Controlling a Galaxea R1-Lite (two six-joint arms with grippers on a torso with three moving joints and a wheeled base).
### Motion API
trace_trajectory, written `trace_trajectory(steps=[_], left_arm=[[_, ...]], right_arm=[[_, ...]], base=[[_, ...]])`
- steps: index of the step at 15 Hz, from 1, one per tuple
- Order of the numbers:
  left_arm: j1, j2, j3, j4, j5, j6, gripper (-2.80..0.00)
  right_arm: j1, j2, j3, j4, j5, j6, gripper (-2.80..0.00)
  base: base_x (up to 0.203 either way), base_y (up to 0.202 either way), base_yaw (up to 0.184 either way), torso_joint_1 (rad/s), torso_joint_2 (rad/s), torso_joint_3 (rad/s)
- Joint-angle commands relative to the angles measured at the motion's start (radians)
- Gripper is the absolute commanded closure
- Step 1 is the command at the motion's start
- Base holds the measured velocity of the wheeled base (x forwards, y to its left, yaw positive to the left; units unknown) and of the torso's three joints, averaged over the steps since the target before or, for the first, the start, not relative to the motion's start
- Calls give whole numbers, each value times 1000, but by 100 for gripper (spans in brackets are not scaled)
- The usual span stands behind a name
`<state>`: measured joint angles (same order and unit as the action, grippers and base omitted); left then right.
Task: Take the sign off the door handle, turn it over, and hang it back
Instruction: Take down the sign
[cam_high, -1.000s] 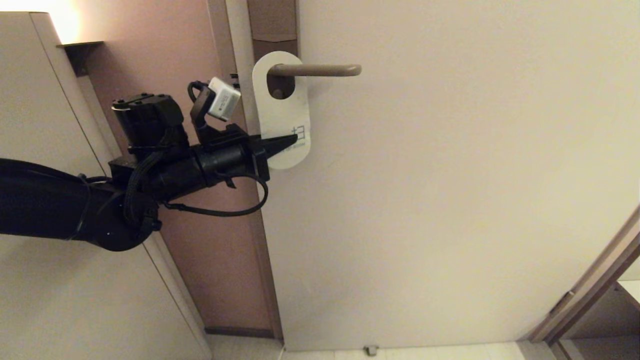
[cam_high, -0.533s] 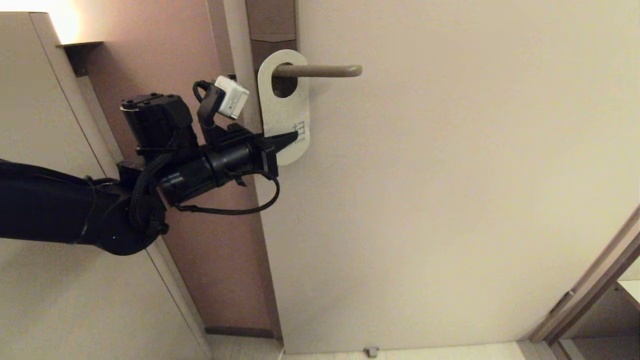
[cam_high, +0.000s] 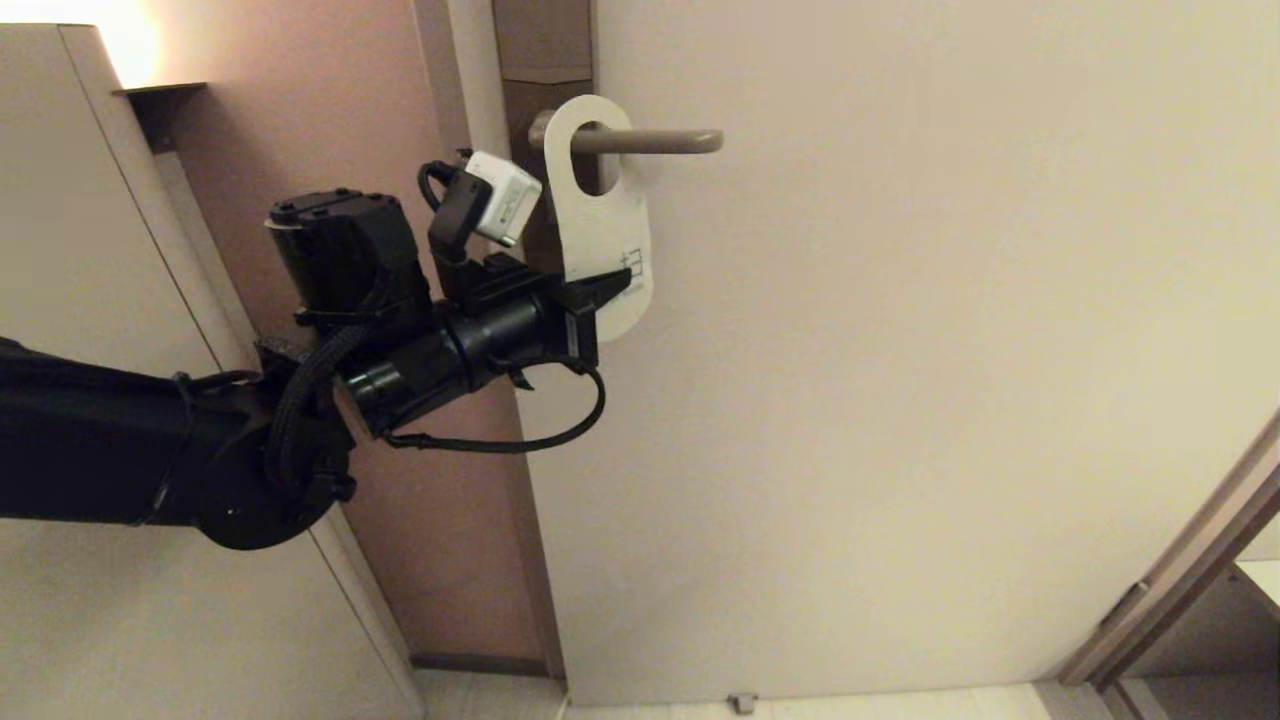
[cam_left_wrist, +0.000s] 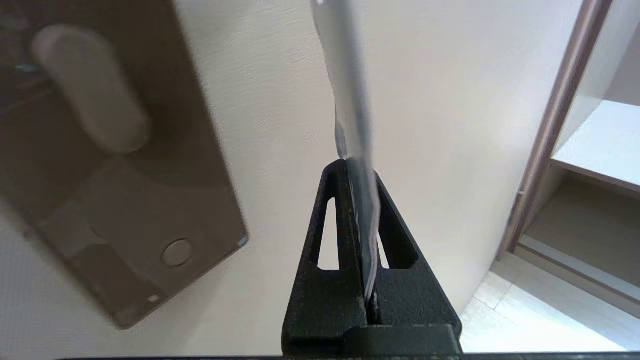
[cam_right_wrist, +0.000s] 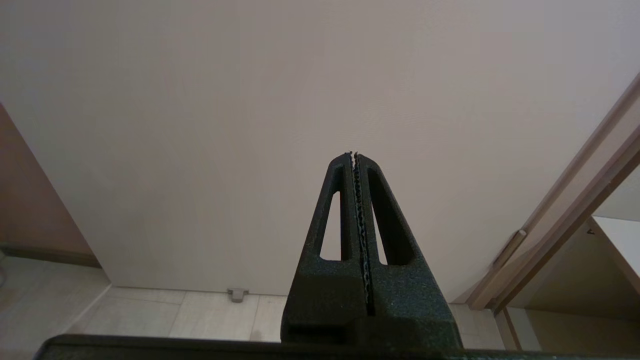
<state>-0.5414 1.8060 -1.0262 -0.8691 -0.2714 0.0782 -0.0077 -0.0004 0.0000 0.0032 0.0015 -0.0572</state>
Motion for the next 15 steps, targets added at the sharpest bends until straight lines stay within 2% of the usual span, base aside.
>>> trace_trajectory(steps=[1,8,15], left_arm=[[-24,-4,1,-5,16,9,0],[-60,18,-10,0,111,22,0],[-60,21,-44,22,113,25,0]], right_arm=[[0,0,0,0,0,-1,0],[0,0,0,0,0,-1,0],[0,0,0,0,0,-1,0]], base=[[0,0,0,0,0,0],[0,0,0,0,0,0],[0,0,0,0,0,0]])
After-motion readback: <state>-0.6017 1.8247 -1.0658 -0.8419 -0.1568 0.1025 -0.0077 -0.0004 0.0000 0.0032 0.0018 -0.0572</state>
